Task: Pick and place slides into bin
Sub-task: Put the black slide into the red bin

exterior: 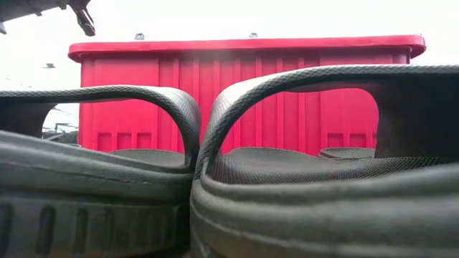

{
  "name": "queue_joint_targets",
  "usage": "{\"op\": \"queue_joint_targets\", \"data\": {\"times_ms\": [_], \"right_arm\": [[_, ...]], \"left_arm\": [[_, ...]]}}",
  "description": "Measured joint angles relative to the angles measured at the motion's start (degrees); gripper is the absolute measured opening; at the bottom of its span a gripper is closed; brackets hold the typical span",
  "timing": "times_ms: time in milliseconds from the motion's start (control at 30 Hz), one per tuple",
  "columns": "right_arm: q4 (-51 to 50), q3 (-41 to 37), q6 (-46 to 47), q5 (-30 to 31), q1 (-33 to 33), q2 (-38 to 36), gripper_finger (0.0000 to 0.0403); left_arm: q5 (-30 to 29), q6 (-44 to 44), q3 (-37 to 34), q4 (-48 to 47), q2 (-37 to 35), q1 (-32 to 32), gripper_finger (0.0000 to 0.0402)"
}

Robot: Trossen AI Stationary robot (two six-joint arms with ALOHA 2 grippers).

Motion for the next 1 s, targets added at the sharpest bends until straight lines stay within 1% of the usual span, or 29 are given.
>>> {"op": "queue_joint_targets", "data": {"times_ms": [67, 167, 200, 267, 367, 500, 633, 767, 867, 1000], "right_arm": [[-11.97, 7.99, 2.84, -5.8, 0.0, 5.91, 0.0005], [-28.3, 16.29, 7.06, -17.75, 0.09, 13.05, 0.002], [-32.8, 17.67, 7.84, -21.4, 0.32, 14.84, 0.0027], [-38.7, 18.07, 8.14, -26.83, 1.2, 17.15, 0.004], [-42.9, 15.8, 6.89, -31.41, 3.15, 18.65, 0.0064], [-41.24, 9.52, 6.87, -33.95, 6.72, 18.38, 0.0103], [-36.82, 1.47, 8.53, -34.32, 10.02, 17.01, 0.0141], [-24.7, -7.72, 11.83, -35.65, 12.67, 14.7, 0.0175], [-14.39, -14.85, 16.54, -37.43, 15.18, 13.24, 0.0196], [-4.94, -23.26, 24.08, -38.43, 18.1, 12.38, 0.0214]], "left_arm": [[0.16, -0.71, 0.0, 0.28, -0.04, 0.0, 0.0026], [-0.01, -1.02, 0.0, -0.02, -0.02, -0.01, 0.0026], [-0.21, -0.8, 0.0, 0.1, -0.02, -0.02, 0.0026], [-0.36, -0.37, 0.0, 0.03, -0.01, 0.01, 0.0026], [-0.37, -0.65, 0.0, 0.06, -0.02, 0.01, 0.0026], [1.42, -0.55, 0.0, 0.03, -0.02, 0.01, 0.0026], [2.63, 0.28, 0.0, -0.34, -0.02, 0.01, 0.0026], [2.61, 0.52, 0.0, -0.66, -0.02, 0.01, 0.0026], [2.61, 0.49, 0.0, -1.0, -0.02, 0.01, 0.0026], [2.61, 0.4, 0.0, -1.42, -0.02, 0.01, 0.0026]]}}
